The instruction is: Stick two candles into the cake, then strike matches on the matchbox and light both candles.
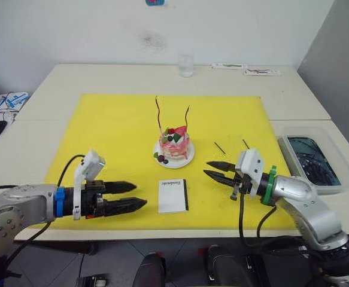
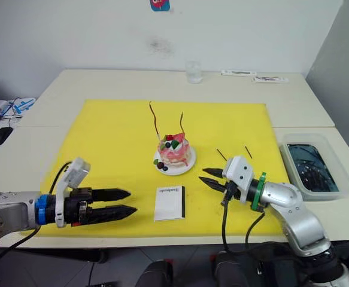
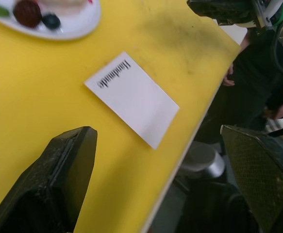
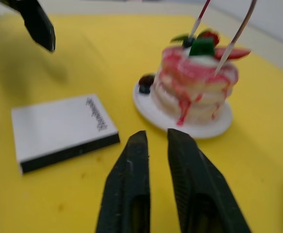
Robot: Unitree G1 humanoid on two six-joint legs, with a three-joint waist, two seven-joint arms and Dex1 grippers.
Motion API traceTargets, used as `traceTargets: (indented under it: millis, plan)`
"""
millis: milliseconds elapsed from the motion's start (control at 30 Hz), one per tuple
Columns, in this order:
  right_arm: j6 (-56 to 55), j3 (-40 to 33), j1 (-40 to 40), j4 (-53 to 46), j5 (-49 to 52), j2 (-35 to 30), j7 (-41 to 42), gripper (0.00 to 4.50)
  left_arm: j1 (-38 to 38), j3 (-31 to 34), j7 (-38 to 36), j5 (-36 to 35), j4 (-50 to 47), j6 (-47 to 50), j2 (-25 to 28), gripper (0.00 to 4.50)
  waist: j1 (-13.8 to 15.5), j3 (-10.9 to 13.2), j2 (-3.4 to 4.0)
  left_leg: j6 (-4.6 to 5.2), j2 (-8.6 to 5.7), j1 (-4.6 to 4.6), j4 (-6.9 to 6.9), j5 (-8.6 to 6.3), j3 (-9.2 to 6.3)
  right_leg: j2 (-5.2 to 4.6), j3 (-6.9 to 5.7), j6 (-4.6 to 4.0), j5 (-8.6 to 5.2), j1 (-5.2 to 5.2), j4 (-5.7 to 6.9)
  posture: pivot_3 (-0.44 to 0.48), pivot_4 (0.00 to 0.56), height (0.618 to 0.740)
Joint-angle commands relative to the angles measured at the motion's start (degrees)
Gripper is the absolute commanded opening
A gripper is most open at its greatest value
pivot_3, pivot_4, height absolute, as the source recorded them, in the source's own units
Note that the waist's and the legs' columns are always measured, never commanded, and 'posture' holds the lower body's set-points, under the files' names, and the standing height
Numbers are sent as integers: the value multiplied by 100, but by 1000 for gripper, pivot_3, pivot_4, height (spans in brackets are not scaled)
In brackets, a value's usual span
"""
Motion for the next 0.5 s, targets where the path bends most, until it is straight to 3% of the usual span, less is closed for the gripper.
traceTargets:
  millis: [33, 267, 500]
  plan:
    - [352, 150, -295, -349, -135, -174, 78, 30, -396, -9, 762, -792, 488, 757, -378, 4500, -4, 2, -3, 0, 0, 0, 1, 0, -2, 1, -2, 0, 0, 0, 1, 0, 150, 740]
    - [732, 632, -641, -468, -396, -325, 244, 30, -1161, -127, 2360, -1748, 1625, 1497, -1391, 4500, 2, 4, -11, 0, -2, -10, 3, 0, -11, 2, -8, 4, 3, 2, 2, 0, 150, 740]
    - [820, 849, -716, -475, -512, -414, 459, 30, -1436, -347, 3172, -1991, 1954, 1644, -1807, 4500, 24, 4, -11, -1, -5, -14, 2, 0, -14, 0, -8, 23, 13, 2, 1, 0, 150, 740]
